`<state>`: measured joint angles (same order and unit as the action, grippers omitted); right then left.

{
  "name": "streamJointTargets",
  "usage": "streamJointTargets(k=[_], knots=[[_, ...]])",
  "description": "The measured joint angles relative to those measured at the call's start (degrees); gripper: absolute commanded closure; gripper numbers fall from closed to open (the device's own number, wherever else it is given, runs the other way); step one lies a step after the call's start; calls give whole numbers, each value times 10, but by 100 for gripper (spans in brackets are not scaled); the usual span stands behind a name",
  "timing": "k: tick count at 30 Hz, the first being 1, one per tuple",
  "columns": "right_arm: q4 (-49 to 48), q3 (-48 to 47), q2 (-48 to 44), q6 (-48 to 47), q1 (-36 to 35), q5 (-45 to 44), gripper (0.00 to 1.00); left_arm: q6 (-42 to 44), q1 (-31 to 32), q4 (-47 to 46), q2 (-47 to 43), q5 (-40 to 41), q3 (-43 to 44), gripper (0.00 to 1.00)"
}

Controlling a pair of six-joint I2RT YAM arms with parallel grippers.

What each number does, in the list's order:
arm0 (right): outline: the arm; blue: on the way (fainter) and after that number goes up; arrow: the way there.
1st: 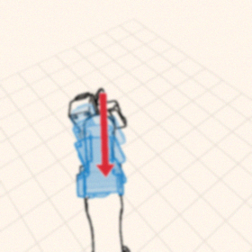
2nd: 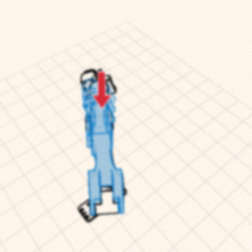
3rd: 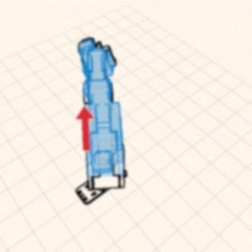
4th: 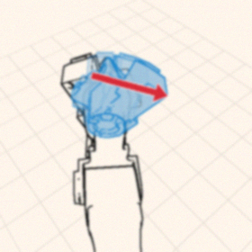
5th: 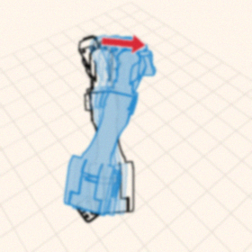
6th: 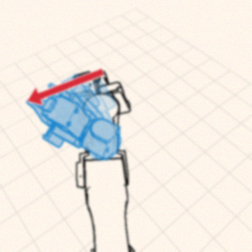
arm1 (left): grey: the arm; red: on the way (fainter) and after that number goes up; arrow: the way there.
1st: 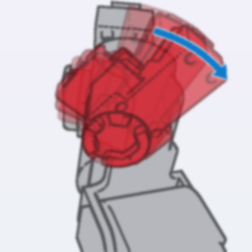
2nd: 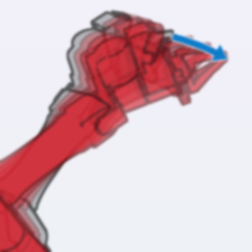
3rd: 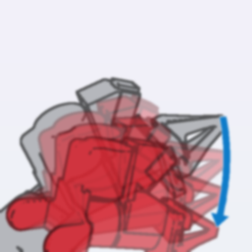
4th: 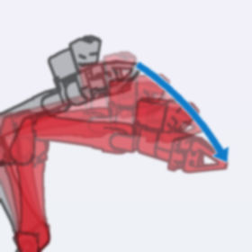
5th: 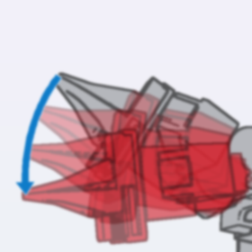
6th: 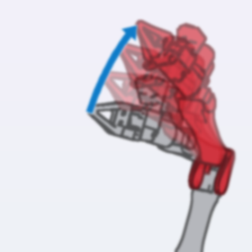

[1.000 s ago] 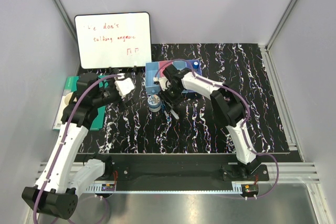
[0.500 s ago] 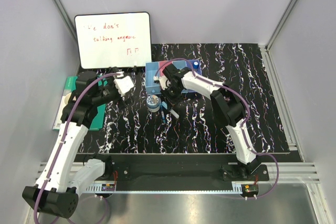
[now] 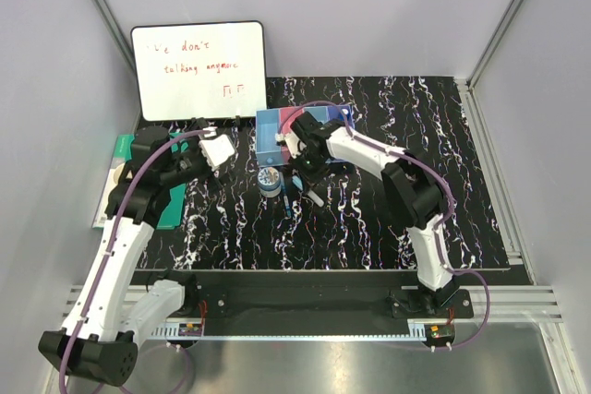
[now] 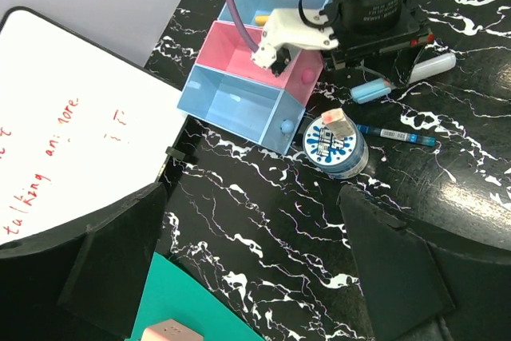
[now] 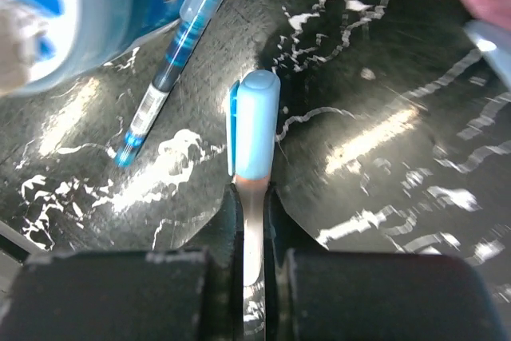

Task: Sort the stationery into containers
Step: Pick up the stationery from the center of the board, then place the stationery in the storage box.

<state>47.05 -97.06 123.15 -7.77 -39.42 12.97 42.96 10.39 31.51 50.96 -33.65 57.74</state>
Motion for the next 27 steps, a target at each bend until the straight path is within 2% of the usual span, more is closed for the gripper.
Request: streamJointTargets(k=[6, 15, 21, 27], knots=[[3, -5, -57, -15, 3, -34, 100, -3, 0, 0, -16, 0, 0, 4], [-7, -108, -69, -32, 66, -104, 100, -6, 0, 0, -25, 0, -3, 4], [-22, -227, -15, -36, 114, -139, 100, -6, 0, 0, -24, -4, -3, 4], [-28, -348, 78, -38, 118, -138, 100, -5, 0, 0, -12, -7, -3, 4]])
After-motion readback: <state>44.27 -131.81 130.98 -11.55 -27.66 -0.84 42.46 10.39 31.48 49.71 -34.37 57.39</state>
